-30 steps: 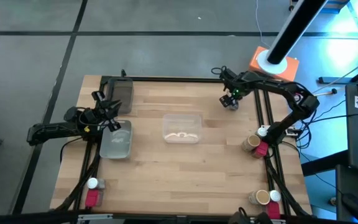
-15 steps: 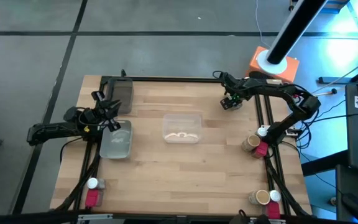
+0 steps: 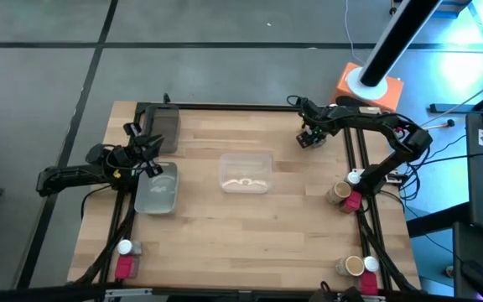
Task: Sort spices by type
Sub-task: Put the top right brown seasoning bottle into the transparent bin, then put the bottom left white seasoning bottle into the gray bin
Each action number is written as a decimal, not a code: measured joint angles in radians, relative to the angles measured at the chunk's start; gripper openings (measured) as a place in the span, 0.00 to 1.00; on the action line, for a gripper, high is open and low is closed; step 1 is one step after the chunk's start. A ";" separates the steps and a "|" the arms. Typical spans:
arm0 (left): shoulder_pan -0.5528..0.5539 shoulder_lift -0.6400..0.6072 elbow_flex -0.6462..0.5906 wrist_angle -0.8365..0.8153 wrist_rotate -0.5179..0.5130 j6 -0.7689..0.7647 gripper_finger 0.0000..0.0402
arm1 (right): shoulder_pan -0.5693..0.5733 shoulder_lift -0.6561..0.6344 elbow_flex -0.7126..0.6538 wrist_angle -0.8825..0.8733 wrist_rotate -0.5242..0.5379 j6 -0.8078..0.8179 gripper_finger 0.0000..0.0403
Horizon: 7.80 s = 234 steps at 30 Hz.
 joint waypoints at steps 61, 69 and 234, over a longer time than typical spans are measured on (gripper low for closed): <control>-0.001 0.000 0.000 0.007 0.005 -0.024 0.10 | 0.617 0.068 -0.001 1.112 -0.242 -0.102 0.71; -0.001 0.000 0.000 0.012 0.005 -0.034 0.10 | 0.659 0.243 0.001 1.354 -0.200 -0.157 0.70; -0.716 1.404 1.330 -1.630 -0.391 -1.070 0.37 | 0.655 -0.377 0.071 0.572 -0.329 -0.593 0.89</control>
